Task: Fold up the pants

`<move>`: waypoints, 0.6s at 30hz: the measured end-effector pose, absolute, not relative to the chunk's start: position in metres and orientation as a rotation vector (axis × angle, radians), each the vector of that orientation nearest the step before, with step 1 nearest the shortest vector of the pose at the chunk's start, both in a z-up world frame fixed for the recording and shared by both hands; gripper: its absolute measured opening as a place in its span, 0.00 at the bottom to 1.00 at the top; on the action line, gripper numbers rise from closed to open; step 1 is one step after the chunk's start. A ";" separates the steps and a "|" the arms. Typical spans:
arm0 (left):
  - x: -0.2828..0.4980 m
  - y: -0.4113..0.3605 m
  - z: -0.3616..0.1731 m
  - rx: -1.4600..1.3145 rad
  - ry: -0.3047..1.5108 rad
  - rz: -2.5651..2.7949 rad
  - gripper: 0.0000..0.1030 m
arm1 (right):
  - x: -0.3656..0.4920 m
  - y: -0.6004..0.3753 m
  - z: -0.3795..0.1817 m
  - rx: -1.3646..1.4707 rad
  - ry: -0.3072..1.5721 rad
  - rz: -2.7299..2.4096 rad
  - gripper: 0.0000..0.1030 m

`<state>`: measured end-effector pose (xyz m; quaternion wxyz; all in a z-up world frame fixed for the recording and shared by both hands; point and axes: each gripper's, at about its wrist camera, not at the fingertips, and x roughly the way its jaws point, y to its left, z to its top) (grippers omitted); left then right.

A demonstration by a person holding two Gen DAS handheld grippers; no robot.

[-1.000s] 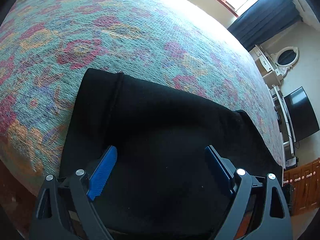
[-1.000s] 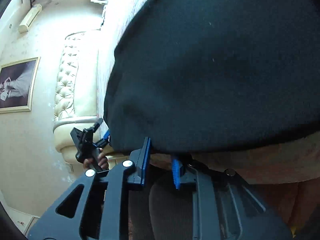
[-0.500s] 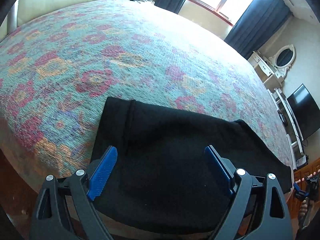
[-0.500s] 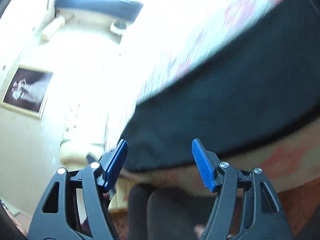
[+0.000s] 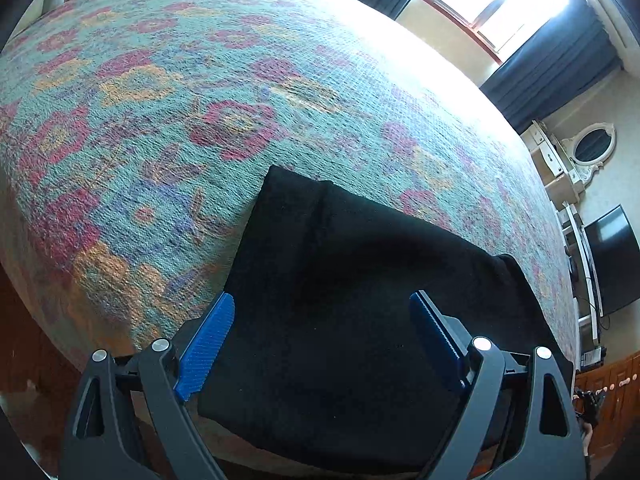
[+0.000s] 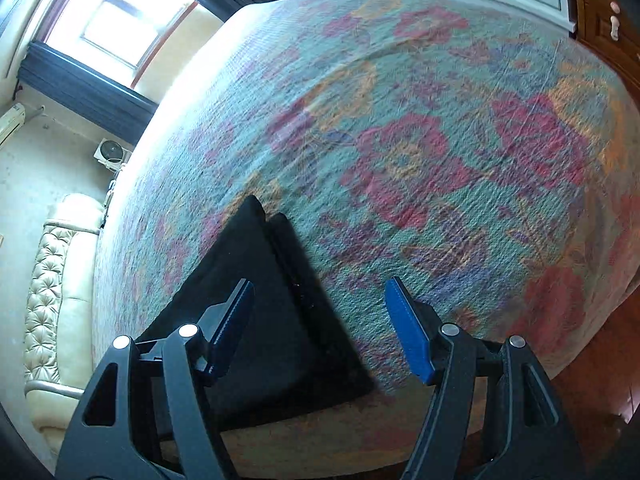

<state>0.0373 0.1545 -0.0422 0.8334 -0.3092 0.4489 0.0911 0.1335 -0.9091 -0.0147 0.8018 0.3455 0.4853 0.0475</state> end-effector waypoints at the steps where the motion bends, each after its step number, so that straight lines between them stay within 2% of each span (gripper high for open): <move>1: 0.038 0.154 -0.043 -0.646 0.957 0.194 0.85 | 0.135 -0.904 -0.018 0.726 1.057 0.136 0.67; 3: 0.039 0.153 -0.045 -0.633 0.968 0.201 0.85 | 0.138 -0.895 -0.018 0.701 1.080 0.184 0.67; 4: 0.040 0.153 -0.048 -0.632 0.976 0.203 0.85 | 0.138 -0.892 -0.018 0.711 1.094 0.209 0.62; 7: 0.041 0.156 -0.057 -0.641 1.000 0.210 0.85 | 0.140 -0.876 -0.017 0.616 1.153 0.184 0.33; 8: 0.040 0.156 -0.058 -0.642 0.994 0.205 0.89 | 0.139 -0.873 -0.017 0.621 1.155 0.200 0.23; 11: 0.040 0.154 -0.059 -0.625 0.997 0.206 0.90 | 0.138 -0.863 -0.015 0.673 1.155 0.201 0.18; 18: 0.045 0.141 -0.060 -0.523 1.042 0.207 0.94 | 0.123 -0.857 0.025 0.884 0.985 0.314 0.18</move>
